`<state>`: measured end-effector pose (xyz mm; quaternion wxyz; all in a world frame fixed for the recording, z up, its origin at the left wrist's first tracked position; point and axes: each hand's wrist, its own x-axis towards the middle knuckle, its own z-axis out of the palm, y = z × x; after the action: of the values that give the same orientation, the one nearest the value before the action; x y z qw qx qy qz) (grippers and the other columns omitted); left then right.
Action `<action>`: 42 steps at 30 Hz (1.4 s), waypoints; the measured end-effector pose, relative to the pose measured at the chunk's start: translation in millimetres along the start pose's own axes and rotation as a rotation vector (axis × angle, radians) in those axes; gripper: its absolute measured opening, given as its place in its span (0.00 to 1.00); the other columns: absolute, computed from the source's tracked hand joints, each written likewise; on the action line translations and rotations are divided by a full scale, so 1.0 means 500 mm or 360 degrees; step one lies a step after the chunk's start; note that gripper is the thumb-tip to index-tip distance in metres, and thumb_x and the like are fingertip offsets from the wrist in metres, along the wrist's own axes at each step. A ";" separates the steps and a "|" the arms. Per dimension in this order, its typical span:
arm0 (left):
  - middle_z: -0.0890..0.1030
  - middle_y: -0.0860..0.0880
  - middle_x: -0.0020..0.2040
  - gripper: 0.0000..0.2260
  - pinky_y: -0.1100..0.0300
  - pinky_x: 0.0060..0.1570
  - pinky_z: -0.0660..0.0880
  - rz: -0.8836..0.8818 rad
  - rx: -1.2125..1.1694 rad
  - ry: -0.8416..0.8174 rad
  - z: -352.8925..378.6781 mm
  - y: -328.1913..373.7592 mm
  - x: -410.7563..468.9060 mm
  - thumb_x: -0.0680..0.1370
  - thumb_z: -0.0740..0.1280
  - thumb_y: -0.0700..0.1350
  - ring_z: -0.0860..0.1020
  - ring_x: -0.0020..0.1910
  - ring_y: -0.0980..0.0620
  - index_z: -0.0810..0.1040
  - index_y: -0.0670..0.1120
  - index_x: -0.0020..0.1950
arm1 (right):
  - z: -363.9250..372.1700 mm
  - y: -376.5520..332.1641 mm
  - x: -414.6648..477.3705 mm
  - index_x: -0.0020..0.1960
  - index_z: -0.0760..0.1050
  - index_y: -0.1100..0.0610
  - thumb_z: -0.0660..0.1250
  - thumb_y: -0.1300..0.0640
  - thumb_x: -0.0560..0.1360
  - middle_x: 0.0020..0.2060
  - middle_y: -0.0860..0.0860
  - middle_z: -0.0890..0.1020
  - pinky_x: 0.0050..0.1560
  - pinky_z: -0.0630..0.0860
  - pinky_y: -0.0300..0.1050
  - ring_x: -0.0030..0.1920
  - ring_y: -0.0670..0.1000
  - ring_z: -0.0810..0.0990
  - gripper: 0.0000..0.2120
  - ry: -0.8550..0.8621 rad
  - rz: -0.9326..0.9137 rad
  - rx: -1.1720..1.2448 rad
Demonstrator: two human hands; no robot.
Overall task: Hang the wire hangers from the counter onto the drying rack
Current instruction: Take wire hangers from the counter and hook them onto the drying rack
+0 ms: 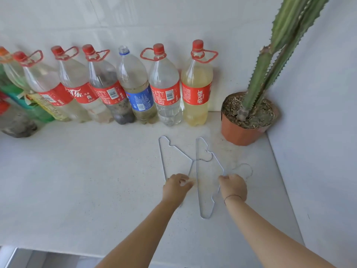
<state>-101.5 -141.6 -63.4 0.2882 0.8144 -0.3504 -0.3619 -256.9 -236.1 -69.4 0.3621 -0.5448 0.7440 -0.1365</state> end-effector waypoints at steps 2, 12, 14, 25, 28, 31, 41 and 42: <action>0.80 0.53 0.50 0.12 0.52 0.58 0.73 0.0054 -0.0025 0.0034 -0.019 0.004 0.002 0.73 0.70 0.53 0.76 0.53 0.52 0.80 0.50 0.53 | -0.004 -0.011 -0.010 0.32 0.73 0.58 0.65 0.59 0.68 0.24 0.52 0.73 0.29 0.65 0.40 0.32 0.57 0.72 0.07 -0.0047 -0.0028 0.0269; 0.72 0.53 0.67 0.24 0.52 0.65 0.64 0.0622 0.0187 0.0210 -0.114 0.102 -0.008 0.74 0.67 0.55 0.68 0.66 0.52 0.69 0.53 0.69 | -0.084 -0.089 -0.066 0.47 0.80 0.58 0.64 0.64 0.75 0.29 0.53 0.76 0.29 0.68 0.36 0.28 0.49 0.71 0.07 -0.0918 -0.0529 0.1019; 0.68 0.53 0.71 0.26 0.50 0.68 0.59 0.0831 0.0381 0.0198 -0.132 0.115 -0.015 0.74 0.67 0.56 0.63 0.71 0.52 0.66 0.54 0.71 | -0.093 -0.103 -0.070 0.50 0.81 0.61 0.63 0.66 0.76 0.27 0.50 0.74 0.29 0.67 0.35 0.28 0.46 0.70 0.09 -0.1073 -0.0655 0.0904; 0.79 0.54 0.31 0.08 0.52 0.42 0.76 0.0491 0.0114 0.0123 -0.221 0.066 -0.071 0.78 0.64 0.47 0.77 0.34 0.52 0.80 0.47 0.41 | -0.070 -0.171 -0.053 0.39 0.79 0.54 0.68 0.57 0.73 0.31 0.48 0.78 0.37 0.71 0.36 0.33 0.46 0.74 0.04 -0.0606 -0.0631 0.0708; 0.79 0.52 0.30 0.09 0.58 0.36 0.72 0.0269 -0.0057 0.0241 -0.249 0.019 -0.093 0.78 0.64 0.47 0.74 0.30 0.54 0.80 0.46 0.42 | -0.013 -0.133 -0.023 0.29 0.73 0.54 0.69 0.54 0.70 0.25 0.50 0.73 0.32 0.67 0.40 0.31 0.52 0.71 0.13 -0.0308 -0.0251 0.0561; 0.79 0.51 0.31 0.08 0.62 0.33 0.70 0.0115 -0.0166 0.0381 -0.272 -0.027 -0.120 0.78 0.65 0.48 0.72 0.29 0.54 0.81 0.48 0.43 | 0.055 -0.107 -0.032 0.22 0.65 0.55 0.70 0.50 0.70 0.22 0.53 0.67 0.33 0.64 0.42 0.26 0.53 0.65 0.22 -0.0448 -0.0248 0.0241; 0.78 0.49 0.30 0.07 0.58 0.33 0.70 -0.0144 -0.0275 0.0662 -0.331 -0.149 -0.208 0.78 0.64 0.46 0.72 0.29 0.52 0.81 0.49 0.42 | 0.158 -0.140 -0.069 0.42 0.81 0.58 0.69 0.48 0.71 0.36 0.56 0.82 0.33 0.67 0.40 0.34 0.56 0.75 0.12 -0.0099 -0.0161 -0.0139; 0.78 0.49 0.29 0.08 0.59 0.33 0.70 -0.0152 -0.0288 0.0670 -0.333 -0.154 -0.214 0.78 0.64 0.45 0.72 0.28 0.53 0.81 0.49 0.42 | 0.161 -0.141 -0.070 0.43 0.82 0.58 0.69 0.49 0.72 0.37 0.57 0.83 0.35 0.69 0.42 0.35 0.57 0.76 0.11 -0.0082 -0.0158 -0.0155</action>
<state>5.5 23.2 17.8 0.4093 0.8584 -0.2099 -0.2272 -146.3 -214.9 -69.8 0.3470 -0.6012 0.7123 -0.1037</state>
